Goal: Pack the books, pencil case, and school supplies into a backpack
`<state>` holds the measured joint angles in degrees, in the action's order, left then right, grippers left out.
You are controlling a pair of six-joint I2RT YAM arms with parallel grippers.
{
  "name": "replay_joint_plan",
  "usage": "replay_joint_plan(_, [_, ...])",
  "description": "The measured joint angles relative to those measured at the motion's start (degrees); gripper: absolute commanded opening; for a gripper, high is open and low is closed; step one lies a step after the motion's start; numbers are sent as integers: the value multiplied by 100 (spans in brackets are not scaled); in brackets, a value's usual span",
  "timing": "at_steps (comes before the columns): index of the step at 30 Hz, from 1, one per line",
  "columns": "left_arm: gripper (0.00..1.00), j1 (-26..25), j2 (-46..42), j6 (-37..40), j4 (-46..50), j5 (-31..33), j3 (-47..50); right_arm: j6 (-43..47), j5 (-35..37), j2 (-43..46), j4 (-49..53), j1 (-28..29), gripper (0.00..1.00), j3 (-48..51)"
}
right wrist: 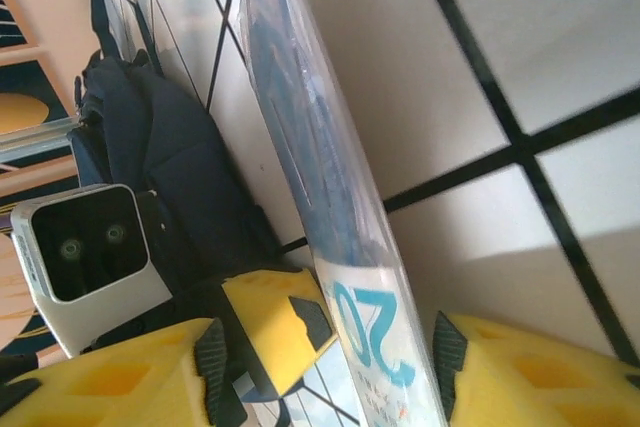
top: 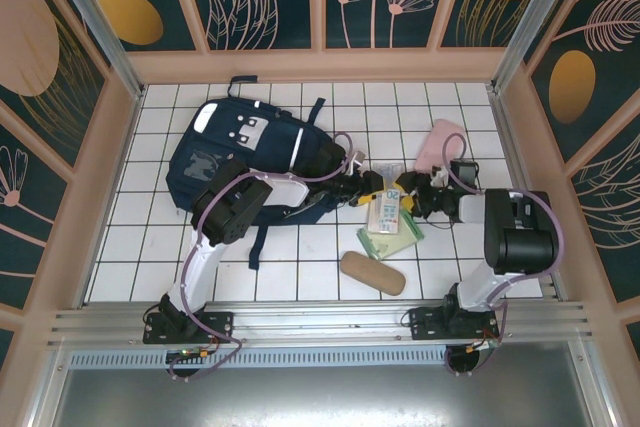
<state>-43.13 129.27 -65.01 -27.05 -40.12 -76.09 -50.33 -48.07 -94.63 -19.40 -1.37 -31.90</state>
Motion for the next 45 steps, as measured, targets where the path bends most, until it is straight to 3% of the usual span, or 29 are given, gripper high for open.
replay_joint_plan(3, [60,2,9,-31,-28,-26,0,-63,22,-188,-127,278,45,-111])
replay_joint_plan(8, [59,28,44,-96,-83,-149,0,-57,140,-229,-105,402,16,-256])
replay_joint_plan(12, [60,44,33,-61,-68,-166,-9,203,313,-212,46,411,8,-275])
replay_joint_plan(16, [61,35,-127,461,686,-24,-267,476,599,140,382,446,0,-289])
replay_joint_plan(26, [62,144,-1532,2083,3195,1049,-859,1054,1482,1316,1506,481,0,-529])
replay_joint_plan(32, [63,909,-2389,2680,3936,1720,-704,1152,1556,1484,1746,511,0,-577])
replay_joint_plan(38, [62,2006,-2391,3344,4546,2245,-597,1143,1517,1419,1794,640,0,-577])
replay_joint_plan(45, [60,2057,-1902,3742,4857,2472,-483,1115,1508,1303,1797,942,0,-577])
